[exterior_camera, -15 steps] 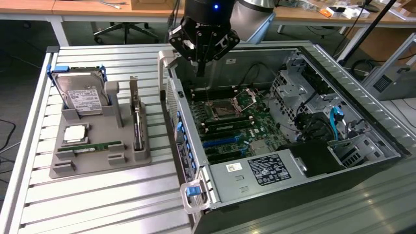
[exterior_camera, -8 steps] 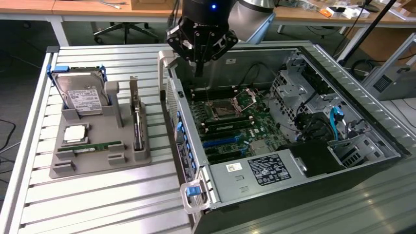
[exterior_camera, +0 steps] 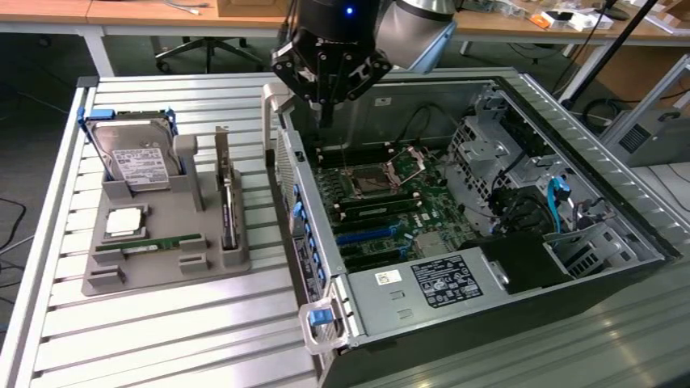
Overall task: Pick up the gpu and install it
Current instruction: 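Reach for the gpu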
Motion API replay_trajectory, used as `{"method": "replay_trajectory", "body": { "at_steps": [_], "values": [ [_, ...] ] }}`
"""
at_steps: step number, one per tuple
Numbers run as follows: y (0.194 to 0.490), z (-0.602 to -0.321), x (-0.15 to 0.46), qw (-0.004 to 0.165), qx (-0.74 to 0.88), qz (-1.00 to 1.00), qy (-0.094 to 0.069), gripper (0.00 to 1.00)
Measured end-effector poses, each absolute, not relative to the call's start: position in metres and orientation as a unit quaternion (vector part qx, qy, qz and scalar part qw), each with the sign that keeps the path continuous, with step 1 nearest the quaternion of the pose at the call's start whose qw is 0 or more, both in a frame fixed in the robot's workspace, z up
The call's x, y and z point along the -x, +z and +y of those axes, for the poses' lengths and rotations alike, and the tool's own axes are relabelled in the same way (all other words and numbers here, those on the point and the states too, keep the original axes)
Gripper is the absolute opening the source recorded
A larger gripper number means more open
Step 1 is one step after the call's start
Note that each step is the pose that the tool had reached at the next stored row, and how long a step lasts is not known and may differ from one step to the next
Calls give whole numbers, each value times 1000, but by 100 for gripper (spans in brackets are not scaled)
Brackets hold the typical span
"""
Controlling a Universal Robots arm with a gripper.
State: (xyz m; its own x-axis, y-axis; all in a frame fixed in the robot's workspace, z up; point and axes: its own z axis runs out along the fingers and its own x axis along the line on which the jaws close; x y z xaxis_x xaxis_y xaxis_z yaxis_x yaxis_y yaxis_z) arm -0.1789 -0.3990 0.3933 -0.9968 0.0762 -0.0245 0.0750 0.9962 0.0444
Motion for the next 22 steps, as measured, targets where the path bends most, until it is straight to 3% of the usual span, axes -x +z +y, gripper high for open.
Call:
{"method": "replay_trajectory", "body": {
  "at_steps": [22],
  "values": [
    [393, -399, 193, 13, -38, 999, 22, 11]
  ]
}}
